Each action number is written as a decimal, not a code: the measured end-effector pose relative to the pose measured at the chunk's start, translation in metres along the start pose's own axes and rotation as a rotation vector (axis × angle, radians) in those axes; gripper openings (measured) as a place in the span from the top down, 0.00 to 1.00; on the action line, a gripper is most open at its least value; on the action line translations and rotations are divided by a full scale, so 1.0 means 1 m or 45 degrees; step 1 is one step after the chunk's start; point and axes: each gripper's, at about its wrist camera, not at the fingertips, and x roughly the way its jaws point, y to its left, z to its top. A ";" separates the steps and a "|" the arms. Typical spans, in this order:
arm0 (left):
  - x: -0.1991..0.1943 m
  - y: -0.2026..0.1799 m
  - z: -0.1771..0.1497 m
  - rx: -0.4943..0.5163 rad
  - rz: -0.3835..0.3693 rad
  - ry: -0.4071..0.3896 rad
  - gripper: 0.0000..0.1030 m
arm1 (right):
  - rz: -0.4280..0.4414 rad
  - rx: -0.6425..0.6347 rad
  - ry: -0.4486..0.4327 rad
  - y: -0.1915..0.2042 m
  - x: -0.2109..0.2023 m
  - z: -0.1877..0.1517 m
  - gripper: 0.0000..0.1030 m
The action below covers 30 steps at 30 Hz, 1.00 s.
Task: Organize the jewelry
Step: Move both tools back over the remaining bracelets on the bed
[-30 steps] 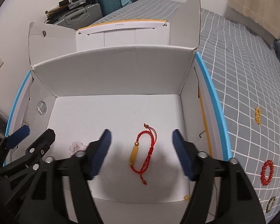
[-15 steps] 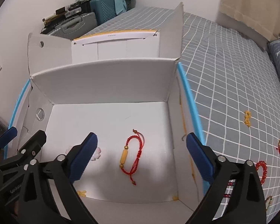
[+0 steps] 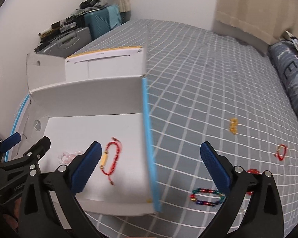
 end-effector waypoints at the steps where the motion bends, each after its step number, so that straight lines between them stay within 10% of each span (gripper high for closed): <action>1: -0.003 -0.007 0.000 0.010 -0.012 -0.008 0.05 | -0.008 0.003 -0.002 -0.005 -0.003 -0.001 0.07; 30: -0.038 -0.188 -0.042 0.328 -0.312 -0.005 0.06 | -0.135 0.272 0.057 -0.217 -0.025 -0.064 0.07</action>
